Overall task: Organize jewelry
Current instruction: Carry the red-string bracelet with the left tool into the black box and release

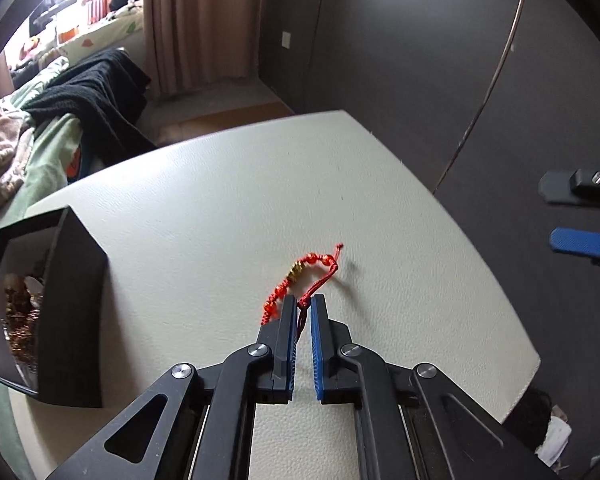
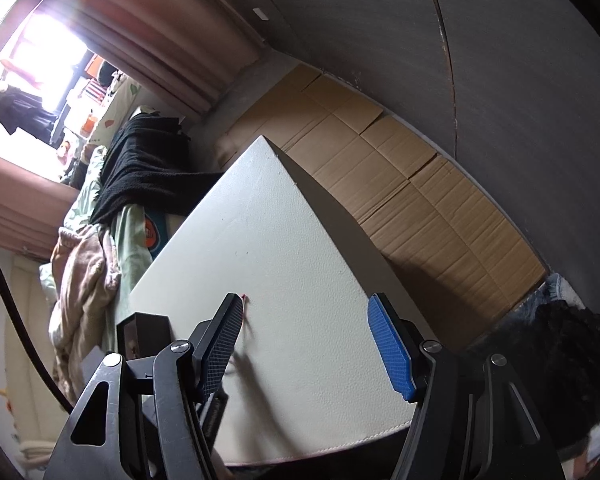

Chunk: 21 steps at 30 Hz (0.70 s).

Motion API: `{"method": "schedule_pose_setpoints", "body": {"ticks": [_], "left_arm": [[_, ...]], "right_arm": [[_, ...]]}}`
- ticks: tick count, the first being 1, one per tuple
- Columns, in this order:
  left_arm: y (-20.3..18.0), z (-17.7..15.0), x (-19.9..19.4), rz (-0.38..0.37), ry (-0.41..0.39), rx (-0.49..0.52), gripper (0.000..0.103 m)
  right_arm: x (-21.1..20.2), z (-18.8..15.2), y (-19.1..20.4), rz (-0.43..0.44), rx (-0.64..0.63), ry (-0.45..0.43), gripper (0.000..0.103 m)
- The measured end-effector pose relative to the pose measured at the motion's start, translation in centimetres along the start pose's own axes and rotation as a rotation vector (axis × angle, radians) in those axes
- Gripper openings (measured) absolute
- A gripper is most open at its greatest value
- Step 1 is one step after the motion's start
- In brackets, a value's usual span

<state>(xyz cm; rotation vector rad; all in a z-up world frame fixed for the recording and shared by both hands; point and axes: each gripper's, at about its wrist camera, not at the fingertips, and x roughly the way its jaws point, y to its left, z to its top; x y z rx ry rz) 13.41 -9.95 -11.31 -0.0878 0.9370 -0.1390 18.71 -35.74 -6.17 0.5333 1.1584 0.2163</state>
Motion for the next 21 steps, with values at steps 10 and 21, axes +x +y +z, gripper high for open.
{"method": "schedule_pose_setpoints", "body": {"ticks": [10,21], "left_arm": [[4.5,1.2,-6.0,-0.034,-0.117,-0.124,0.006],[8.8,1.3,-10.7,-0.021,-0.212,-0.225,0.006]], "right_arm": [[1.3,-0.9,1.8,-0.03,-0.041,0.018,0.066],[2.1,-1.8,3.6,-0.032,-0.084,0.034,0.066]]}}
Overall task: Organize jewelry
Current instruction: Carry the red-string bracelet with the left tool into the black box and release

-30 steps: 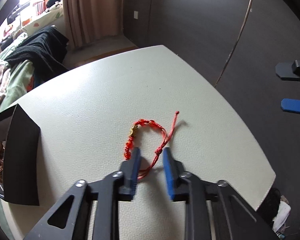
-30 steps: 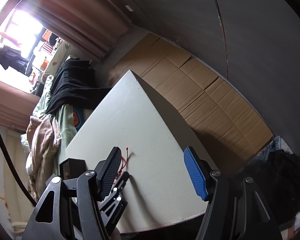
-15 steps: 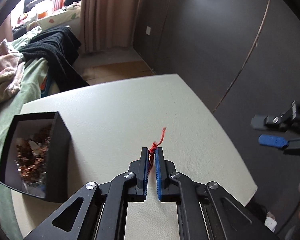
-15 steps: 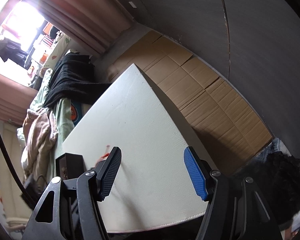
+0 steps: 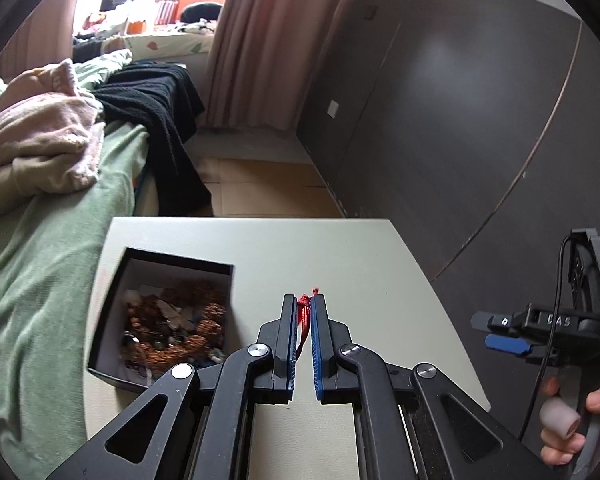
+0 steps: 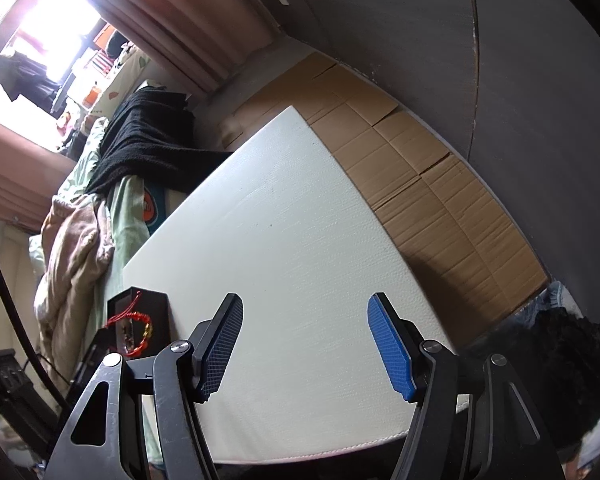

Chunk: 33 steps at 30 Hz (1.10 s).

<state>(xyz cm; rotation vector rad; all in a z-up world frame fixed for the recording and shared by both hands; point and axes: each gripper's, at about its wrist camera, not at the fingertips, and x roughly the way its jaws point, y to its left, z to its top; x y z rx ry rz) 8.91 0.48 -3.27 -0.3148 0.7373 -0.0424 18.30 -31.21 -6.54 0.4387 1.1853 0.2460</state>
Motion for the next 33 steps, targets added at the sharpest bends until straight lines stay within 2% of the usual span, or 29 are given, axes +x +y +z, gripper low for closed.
{"method": "schedule_pose_setpoints", "body": {"ticks": [7,18,21,24,26,27,28,30,33], "left_arm": [[3.1,0.7,-1.5,0.049,-0.039,-0.057,0.006],[6.7,1.3,-1.9,0.089,-0.033,-0.106,0.006],[6.9,1.3,-1.6,0.081,-0.018,-0.13,0.006],[7.5,1.5,-0.8,0.038,0.021,-0.161,0.008],[7.8,1.5,-0.4,0.022,0.046,-0.18,0.016],[7.8,1.5,-0.4,0.026,0.047,-0.185,0.031],[7.8,1.4,-0.5,0.032,0.04,-0.187,0.052],[7.6,1.2,-1.1,0.032,0.011,-0.187,0.07],[7.2,1.2,-1.7,0.04,-0.002,-0.164,0.072]], "right_arm": [[0.3,-0.4,0.9,-0.004,-0.018,0.009,0.066],[1.1,-0.9,2.3,-0.006,-0.041,0.024,0.066],[1.2,-1.1,3.1,0.058,-0.036,0.022,0.066],[1.3,-1.3,4.4,0.114,-0.057,0.018,0.065],[1.4,-1.6,5.3,0.12,-0.079,0.015,0.066],[1.5,-1.7,5.7,0.118,-0.093,0.014,0.066],[1.7,-1.7,6.0,0.114,-0.101,0.016,0.066],[2.0,-1.9,6.4,0.105,-0.111,0.023,0.066],[2.1,-2.0,6.4,0.094,-0.111,0.027,0.066]]}}
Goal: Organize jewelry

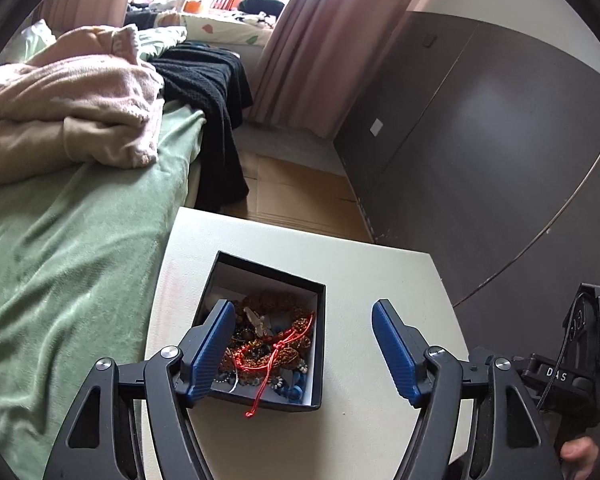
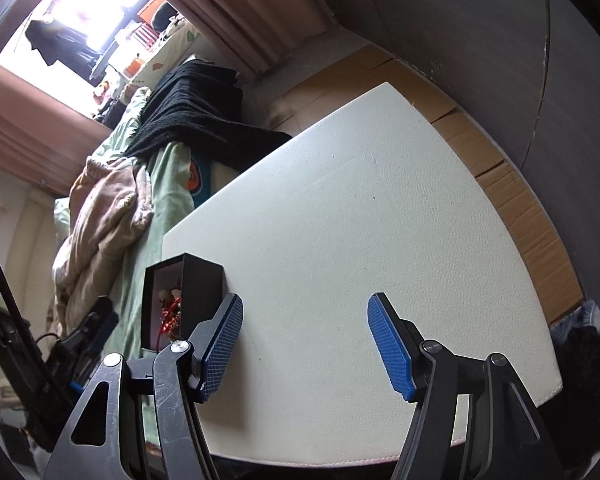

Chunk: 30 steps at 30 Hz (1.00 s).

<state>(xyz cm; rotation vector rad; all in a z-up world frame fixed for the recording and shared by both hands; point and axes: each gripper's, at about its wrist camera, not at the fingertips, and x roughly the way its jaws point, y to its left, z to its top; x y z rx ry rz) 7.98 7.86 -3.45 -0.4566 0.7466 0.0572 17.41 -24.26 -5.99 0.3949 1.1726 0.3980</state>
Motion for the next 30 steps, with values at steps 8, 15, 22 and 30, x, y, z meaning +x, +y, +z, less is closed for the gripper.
{"method": "schedule_pose_setpoints", "body": {"ticks": [8,15,22,30], "left_arm": [[-1.3,-1.0,-0.7,0.012,0.024,0.052,0.072],[-2.4,-2.3,-1.9,0.037,0.029,0.111,0.072],[-3.4,-3.8,-3.5,0.069,0.003,0.179,0.086],[-3.6,-4.5,-5.4,0.057,-0.024,0.196,0.089]], "right_arm": [[-1.7,-0.4,0.3,-0.005,-0.037,-0.041,0.066],[-3.8,-1.6,2.0,0.015,-0.161,-0.086,0.065],[-5.3,-3.0,3.1,0.027,-0.242,-0.123,0.068],[-6.2,-5.1,4.5,-0.028,-0.332,-0.136,0.068]]}}
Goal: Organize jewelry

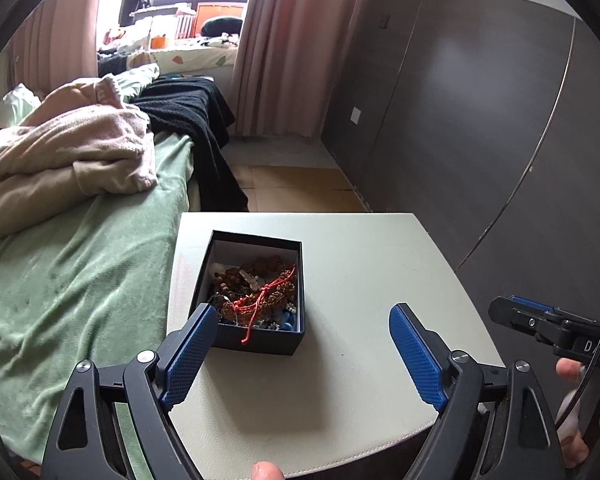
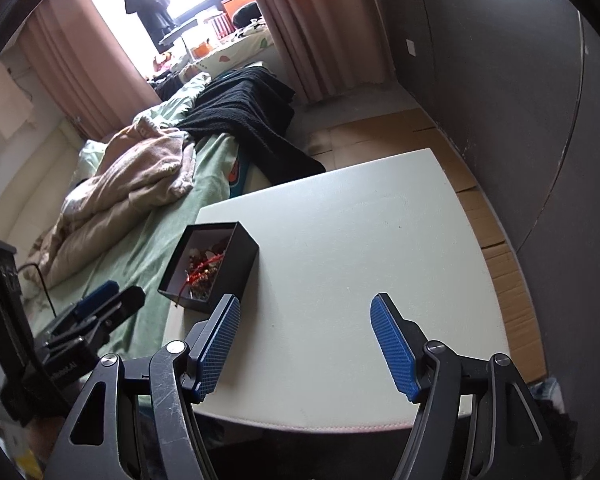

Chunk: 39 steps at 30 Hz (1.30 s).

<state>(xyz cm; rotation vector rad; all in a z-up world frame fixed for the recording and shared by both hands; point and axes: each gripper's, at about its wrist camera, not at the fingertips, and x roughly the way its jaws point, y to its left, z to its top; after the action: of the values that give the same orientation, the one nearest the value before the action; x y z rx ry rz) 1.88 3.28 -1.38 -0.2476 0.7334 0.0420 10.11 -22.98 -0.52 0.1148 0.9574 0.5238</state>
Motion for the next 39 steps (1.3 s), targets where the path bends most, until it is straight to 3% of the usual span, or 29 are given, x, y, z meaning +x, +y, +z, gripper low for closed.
{"method": "schedule_pose_setpoints", "body": {"ticks": [3,7,39], "left_arm": [[-0.2,-0.2,-0.3,0.012,-0.021,0.003,0.103],[-0.2,-0.3,-0.3,0.014,-0.023,-0.002,0.103],[-1.3,-0.6,-1.7,0.035,-0.057,0.023,0.103]], "right_arm": [[-0.8,-0.5,0.4,-0.023,-0.015,-0.016,0.07],[-2.6,-0.8,0.7,-0.005,-0.011,-0.085,0.103],[-3.4,-1.2,1.9,-0.049,-0.051,-0.092,0.103]]}}
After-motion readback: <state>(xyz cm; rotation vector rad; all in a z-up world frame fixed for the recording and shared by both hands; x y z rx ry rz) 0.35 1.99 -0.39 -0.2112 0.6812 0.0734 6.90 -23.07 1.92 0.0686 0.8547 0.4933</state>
